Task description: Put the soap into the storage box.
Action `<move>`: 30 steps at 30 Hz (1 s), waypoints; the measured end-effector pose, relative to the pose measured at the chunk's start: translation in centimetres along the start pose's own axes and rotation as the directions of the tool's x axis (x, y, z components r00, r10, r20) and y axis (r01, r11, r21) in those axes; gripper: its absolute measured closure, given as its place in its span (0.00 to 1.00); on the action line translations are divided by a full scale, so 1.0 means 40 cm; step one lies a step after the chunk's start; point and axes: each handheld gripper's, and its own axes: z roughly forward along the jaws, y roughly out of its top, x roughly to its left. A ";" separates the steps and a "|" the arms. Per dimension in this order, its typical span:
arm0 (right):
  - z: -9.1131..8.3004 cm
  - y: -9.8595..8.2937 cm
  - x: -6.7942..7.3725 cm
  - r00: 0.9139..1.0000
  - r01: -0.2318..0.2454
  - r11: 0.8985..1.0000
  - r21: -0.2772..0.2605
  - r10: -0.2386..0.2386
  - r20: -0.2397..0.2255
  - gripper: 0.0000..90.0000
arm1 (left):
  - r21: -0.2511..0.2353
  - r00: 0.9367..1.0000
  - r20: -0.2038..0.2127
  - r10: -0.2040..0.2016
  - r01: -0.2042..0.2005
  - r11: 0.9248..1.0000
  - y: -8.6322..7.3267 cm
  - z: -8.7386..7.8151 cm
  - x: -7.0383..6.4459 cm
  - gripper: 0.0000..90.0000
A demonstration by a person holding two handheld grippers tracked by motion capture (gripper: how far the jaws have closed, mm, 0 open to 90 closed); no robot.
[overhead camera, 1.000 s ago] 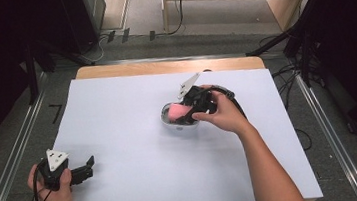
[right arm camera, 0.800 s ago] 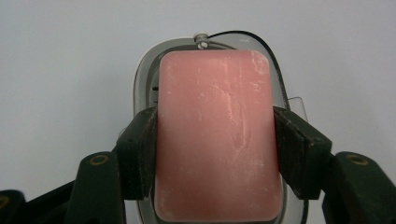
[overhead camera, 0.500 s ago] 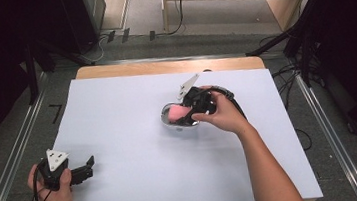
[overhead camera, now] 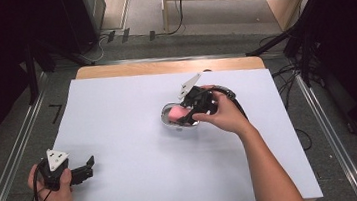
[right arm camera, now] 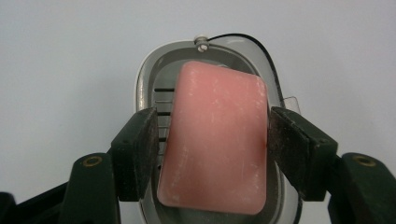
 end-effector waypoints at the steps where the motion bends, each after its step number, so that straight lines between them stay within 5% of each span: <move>1: -0.002 0.000 0.001 1.000 -0.004 1.000 0.000 0.004 0.000 0.40 | 0.001 1.000 0.000 0.001 -0.001 1.000 0.000 0.000 0.000 0.00; 14: -0.044 -0.018 0.002 0.998 -0.042 0.998 -0.039 0.043 0.040 0.38 | 0.003 1.000 -0.001 0.003 -0.003 1.000 0.000 0.000 0.000 0.00; 30: -0.092 -0.090 0.018 0.986 -0.143 0.987 -0.071 0.148 0.074 0.37 | 0.003 1.000 -0.003 0.006 -0.006 1.000 0.000 0.000 -0.001 0.00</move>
